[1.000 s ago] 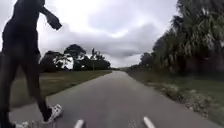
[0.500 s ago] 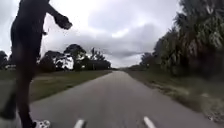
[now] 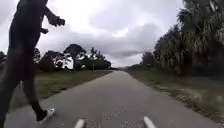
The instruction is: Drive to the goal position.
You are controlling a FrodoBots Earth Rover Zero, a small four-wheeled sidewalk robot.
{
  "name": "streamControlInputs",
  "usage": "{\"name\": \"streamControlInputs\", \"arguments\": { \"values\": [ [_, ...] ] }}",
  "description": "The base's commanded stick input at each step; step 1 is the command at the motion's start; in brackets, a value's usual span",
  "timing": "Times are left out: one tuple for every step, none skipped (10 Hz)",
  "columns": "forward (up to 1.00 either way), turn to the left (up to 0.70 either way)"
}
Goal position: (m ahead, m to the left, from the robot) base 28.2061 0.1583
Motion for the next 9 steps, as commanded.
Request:
{"name": "streamControlInputs", "arguments": {
  "values": [
    [0.7, 0.0],
    [0.7, 0.0],
    [0.7, 0.0],
    [0.7, 0.0],
    [0.7, 0.0],
    [0.7, 0.0],
    [0.7, 0.0],
    [0.7, 0.0],
    [0.7, 0.0]
  ]
}}
